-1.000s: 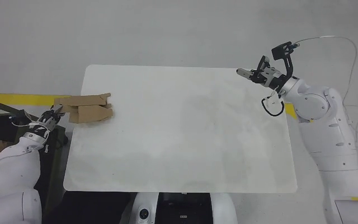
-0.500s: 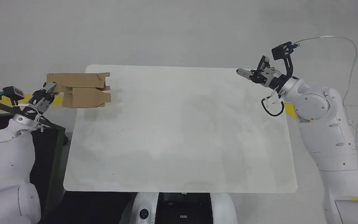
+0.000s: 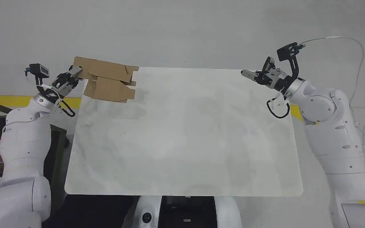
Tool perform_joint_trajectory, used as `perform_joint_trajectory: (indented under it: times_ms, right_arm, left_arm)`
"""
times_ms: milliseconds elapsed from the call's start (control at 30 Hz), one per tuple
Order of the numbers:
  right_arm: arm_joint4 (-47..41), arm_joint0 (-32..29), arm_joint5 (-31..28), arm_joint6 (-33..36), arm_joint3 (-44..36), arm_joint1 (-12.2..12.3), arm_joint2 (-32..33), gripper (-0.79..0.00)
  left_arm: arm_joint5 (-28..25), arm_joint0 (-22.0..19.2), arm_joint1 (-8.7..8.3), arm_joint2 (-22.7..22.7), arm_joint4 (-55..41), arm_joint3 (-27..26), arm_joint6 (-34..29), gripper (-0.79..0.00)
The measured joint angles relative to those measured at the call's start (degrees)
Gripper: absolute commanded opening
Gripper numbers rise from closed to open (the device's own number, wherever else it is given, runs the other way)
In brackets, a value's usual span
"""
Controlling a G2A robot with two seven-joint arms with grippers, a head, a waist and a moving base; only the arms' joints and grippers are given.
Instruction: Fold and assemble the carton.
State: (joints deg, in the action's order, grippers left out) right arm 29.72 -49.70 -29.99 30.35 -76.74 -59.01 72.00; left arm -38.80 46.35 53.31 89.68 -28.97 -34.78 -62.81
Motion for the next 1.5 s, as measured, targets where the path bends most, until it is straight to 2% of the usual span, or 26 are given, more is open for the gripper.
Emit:
perform_joint_trajectory:
  times_ms: [400,800,967,1300,1500]
  right_arm:
    - [0.0,0.0,0.0,0.0,0.0,0.0,0.0,0.000]
    - [0.0,0.0,0.0,0.0,0.0,0.0,0.0,0.000]
    - [0.0,0.0,0.0,0.0,0.0,0.0,0.0,0.000]
    - [0.0,0.0,0.0,0.0,0.0,0.0,0.0,0.000]
    - [0.0,0.0,0.0,0.0,0.0,0.0,0.0,0.000]
  left_arm:
    - [0.1,-4.4,4.15,-10.7,0.0,-3.9,-1.7,-0.785]
    - [1.0,-4.1,7.20,-18.4,-2.3,-9.9,-3.7,-0.785]
    - [2.3,-2.8,7.42,-20.3,-2.2,-14.4,-4.9,-0.785]
    - [3.7,1.8,6.63,-22.6,-0.7,-23.6,-6.4,-0.785]
    - [4.5,3.4,5.90,-23.5,-0.5,-26.6,-7.2,-0.785]
